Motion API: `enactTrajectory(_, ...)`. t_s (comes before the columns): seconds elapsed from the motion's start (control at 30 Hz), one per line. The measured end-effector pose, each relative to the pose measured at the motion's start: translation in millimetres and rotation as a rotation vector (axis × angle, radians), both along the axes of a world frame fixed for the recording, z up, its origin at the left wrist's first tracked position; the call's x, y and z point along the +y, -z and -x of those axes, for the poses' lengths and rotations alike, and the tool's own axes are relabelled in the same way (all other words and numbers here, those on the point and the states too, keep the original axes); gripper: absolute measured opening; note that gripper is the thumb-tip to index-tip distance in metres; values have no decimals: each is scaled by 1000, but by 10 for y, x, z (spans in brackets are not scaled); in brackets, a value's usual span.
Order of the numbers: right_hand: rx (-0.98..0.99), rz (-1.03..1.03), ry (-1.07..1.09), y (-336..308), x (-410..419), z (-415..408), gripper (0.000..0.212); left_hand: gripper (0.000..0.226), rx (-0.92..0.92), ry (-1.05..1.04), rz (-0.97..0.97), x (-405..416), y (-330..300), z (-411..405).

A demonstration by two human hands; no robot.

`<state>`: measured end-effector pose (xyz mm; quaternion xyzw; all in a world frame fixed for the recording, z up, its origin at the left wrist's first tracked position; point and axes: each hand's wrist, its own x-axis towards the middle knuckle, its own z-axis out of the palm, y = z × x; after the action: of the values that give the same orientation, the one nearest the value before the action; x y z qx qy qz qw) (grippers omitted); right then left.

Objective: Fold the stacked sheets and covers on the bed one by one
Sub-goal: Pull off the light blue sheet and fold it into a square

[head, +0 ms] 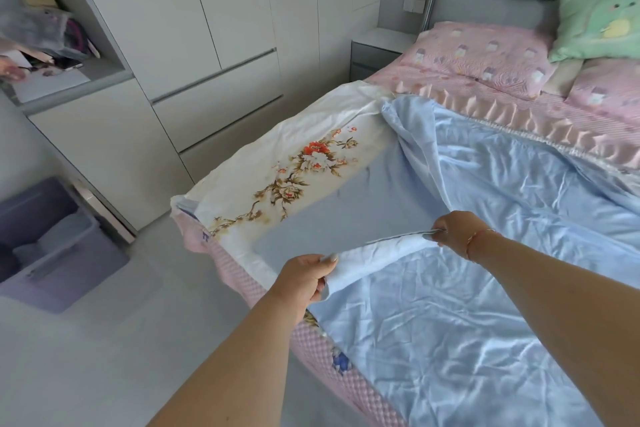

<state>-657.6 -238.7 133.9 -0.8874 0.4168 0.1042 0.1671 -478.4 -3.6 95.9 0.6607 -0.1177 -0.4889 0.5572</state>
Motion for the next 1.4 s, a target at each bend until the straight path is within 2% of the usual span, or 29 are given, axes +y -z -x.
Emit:
enactTrajectory(0.23, 44, 22, -80, 7, -169, 717, 36, 42, -49, -47, -38, -43, -37, 824)
enactTrajectory(0.47, 8, 54, -190, 1, -300, 1527, 37, 13, -24, -242, -65, -113, -110, 1970)
enactTrajectory(0.67, -14, 67, -273, -43, -316, 2099, 34, 16, 25, -295, -36, -15, -175, 2757)
enactTrajectory(0.8, -27, 87, -296, -39, -291, 2453, 32, 9, 25, -310, -22, 37, -249, 3161)
enactTrajectory(1.27, -76, 106, -294, 24, 60, 4002, 35, 11, 36, -373, 41, 371, -204, 4680)
enactTrajectory(1.4, -83, 117, -315, 32, 201, 4601, 33, 30, 160, -481, 24, 492, -156, 5271)
